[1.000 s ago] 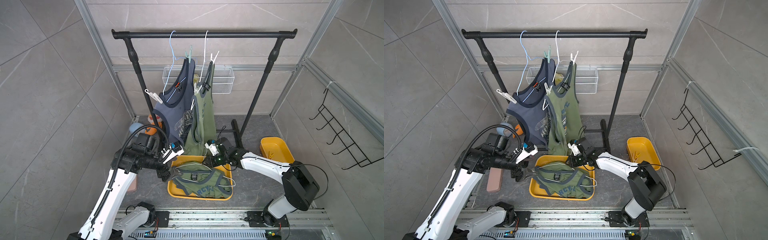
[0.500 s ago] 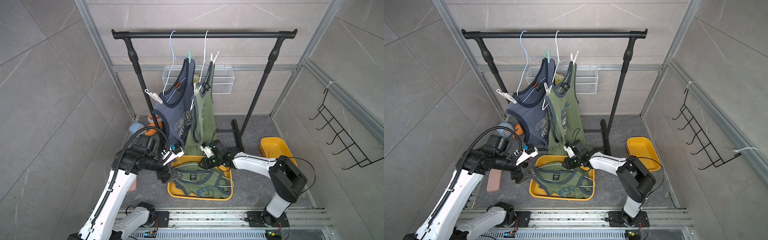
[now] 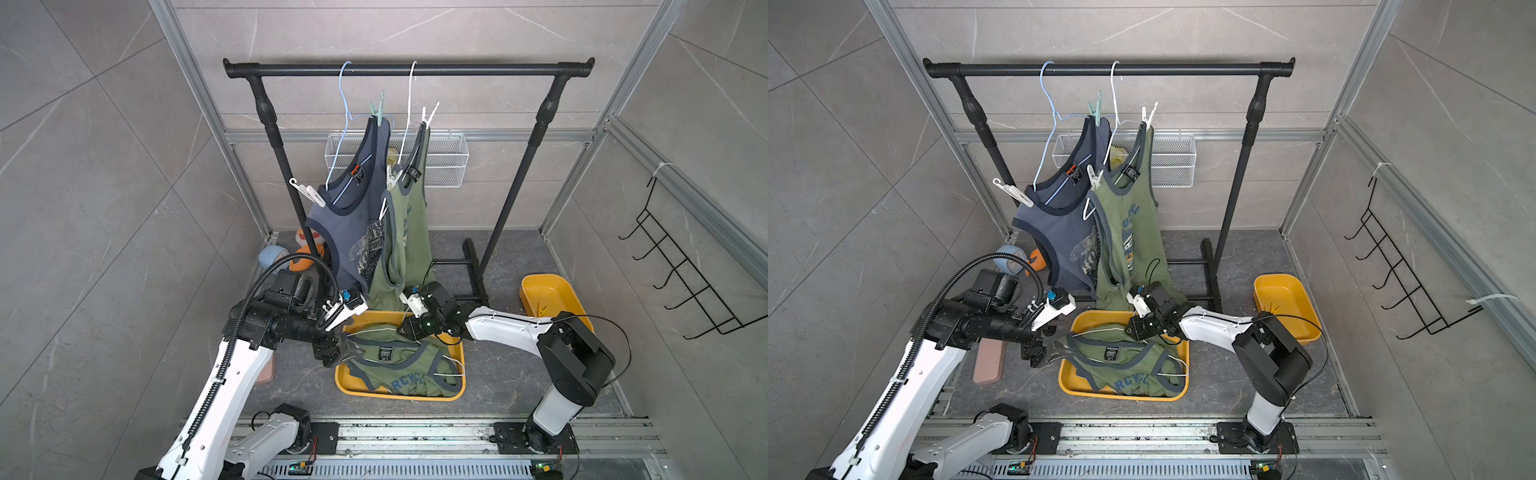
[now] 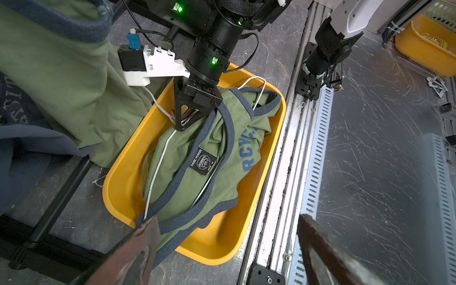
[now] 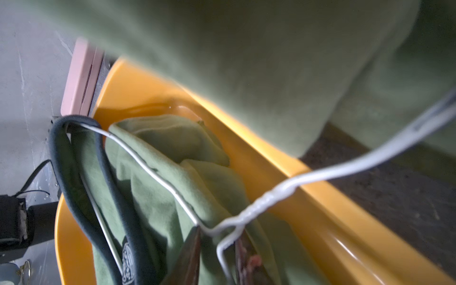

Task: Remove the clothespins securing tank tops to the hanger
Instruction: Pick up the hanger from the basket.

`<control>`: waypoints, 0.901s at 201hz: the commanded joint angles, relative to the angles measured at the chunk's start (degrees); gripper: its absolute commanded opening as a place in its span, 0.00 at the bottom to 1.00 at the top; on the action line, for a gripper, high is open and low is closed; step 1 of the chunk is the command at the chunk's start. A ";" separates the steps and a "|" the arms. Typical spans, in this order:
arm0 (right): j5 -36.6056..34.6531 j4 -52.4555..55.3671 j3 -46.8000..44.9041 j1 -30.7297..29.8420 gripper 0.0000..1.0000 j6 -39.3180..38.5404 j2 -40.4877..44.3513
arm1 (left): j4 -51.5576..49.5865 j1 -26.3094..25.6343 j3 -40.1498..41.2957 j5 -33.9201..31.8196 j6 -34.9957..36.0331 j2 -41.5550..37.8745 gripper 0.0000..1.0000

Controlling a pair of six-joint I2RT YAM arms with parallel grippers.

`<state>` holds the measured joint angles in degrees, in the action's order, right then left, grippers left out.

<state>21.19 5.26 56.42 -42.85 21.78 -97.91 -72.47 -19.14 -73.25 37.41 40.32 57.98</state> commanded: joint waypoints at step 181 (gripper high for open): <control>-4.88 12.78 1.73 -4.12 0.01 -11.68 21.84 | 10.46 -0.05 -0.09 -8.61 -13.64 -0.53 0.88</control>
<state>18.57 13.34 56.12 -45.65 13.32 -79.94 -68.66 -19.14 -74.17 34.37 34.20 58.37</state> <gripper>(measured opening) 0.057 0.891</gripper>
